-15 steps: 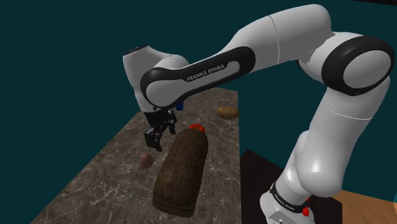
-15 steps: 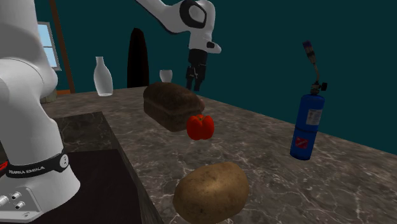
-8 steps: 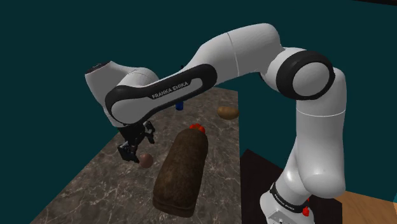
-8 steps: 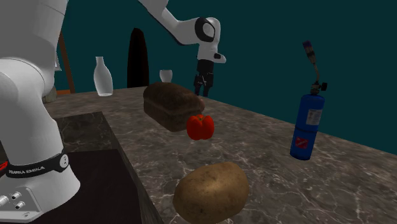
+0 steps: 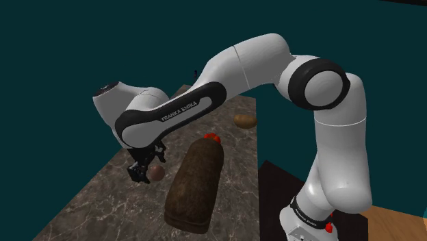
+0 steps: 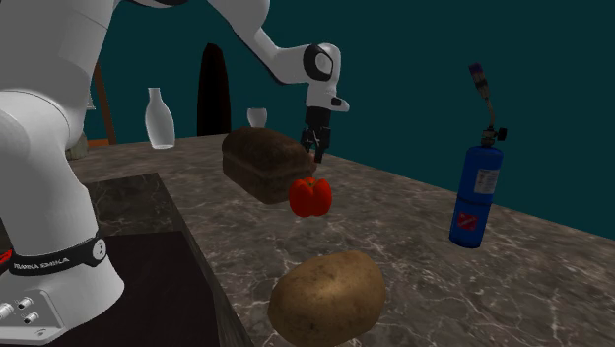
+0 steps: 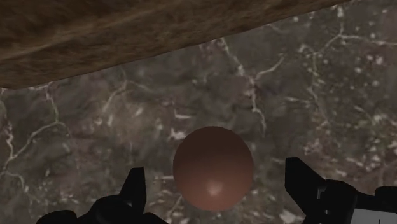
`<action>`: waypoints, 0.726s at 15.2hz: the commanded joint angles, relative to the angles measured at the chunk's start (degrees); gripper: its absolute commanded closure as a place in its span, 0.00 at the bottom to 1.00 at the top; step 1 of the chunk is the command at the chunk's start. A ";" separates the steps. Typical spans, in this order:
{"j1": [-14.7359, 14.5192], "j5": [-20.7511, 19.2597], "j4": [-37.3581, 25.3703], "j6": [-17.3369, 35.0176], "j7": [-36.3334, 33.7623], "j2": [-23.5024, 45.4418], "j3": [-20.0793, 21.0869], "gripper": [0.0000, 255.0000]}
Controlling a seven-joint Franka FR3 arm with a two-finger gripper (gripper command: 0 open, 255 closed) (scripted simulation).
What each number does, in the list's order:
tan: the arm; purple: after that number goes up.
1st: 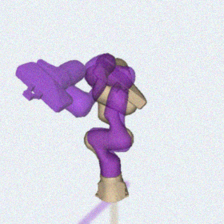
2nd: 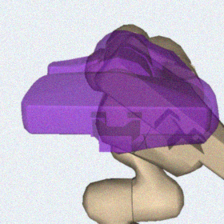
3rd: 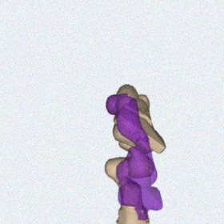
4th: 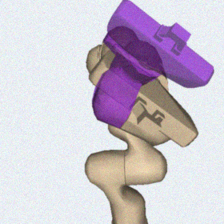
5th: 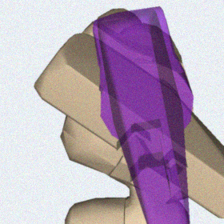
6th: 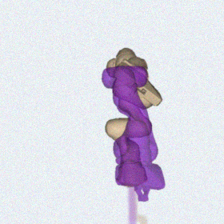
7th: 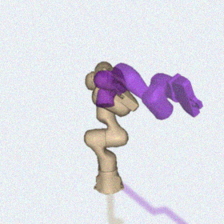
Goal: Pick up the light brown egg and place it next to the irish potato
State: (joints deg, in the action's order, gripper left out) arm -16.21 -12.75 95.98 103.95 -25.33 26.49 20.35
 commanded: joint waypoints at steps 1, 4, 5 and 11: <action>0.17 -0.08 0.95 0.97 0.01 -0.01 -0.08 0.00; 0.16 -0.09 0.93 0.97 0.01 0.01 -0.08 0.00; 0.16 -0.09 0.93 0.97 0.01 0.01 -0.08 0.00; 0.16 -0.08 0.92 0.96 0.01 0.01 -0.08 1.00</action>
State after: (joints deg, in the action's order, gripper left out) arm -16.06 -12.83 96.89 104.91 -25.32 26.50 20.28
